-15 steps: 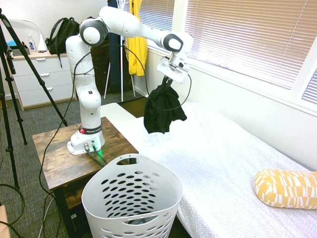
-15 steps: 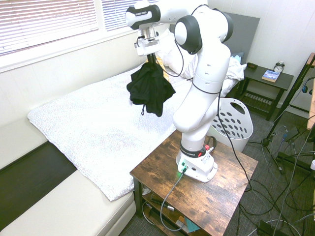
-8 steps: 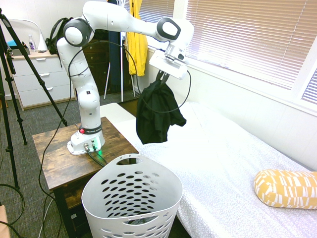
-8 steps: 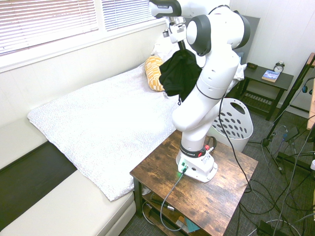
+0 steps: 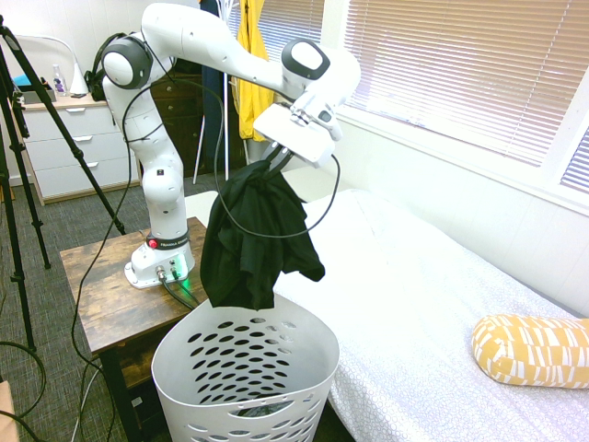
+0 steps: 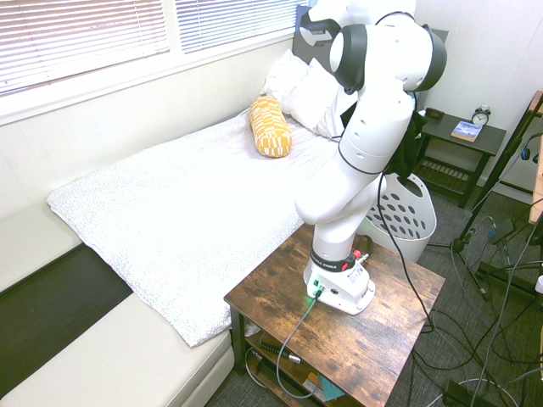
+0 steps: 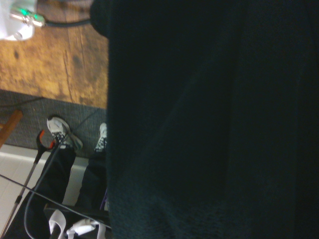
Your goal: Put my clothes in the laundry bag
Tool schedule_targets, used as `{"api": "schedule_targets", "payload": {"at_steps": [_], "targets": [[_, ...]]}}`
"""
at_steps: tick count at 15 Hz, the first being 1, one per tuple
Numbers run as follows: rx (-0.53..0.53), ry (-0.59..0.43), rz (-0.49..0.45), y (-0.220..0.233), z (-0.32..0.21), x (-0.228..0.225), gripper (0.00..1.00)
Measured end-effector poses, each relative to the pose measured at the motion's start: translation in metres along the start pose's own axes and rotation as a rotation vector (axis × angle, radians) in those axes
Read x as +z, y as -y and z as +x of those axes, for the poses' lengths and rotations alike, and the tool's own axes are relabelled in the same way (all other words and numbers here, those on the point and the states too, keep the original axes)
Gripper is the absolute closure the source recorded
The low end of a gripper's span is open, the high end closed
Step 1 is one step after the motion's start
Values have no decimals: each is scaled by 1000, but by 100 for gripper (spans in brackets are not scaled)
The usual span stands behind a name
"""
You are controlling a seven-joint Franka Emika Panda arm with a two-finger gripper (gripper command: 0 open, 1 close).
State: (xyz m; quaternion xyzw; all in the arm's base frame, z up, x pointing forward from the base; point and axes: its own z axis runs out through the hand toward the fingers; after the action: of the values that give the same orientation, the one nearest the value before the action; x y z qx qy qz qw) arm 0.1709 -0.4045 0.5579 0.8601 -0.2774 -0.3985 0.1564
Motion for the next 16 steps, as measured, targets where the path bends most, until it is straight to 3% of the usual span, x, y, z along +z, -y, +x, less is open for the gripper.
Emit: {"api": "schedule_targets", "payload": {"at_steps": [5,6,10,16], "targets": [[91,49,-1,6,56,95,100],[117,39,-5,14,70,110,0],[254,-44,-20,59,135,162,0],[237,28,-49,91,155,196,0]]}}
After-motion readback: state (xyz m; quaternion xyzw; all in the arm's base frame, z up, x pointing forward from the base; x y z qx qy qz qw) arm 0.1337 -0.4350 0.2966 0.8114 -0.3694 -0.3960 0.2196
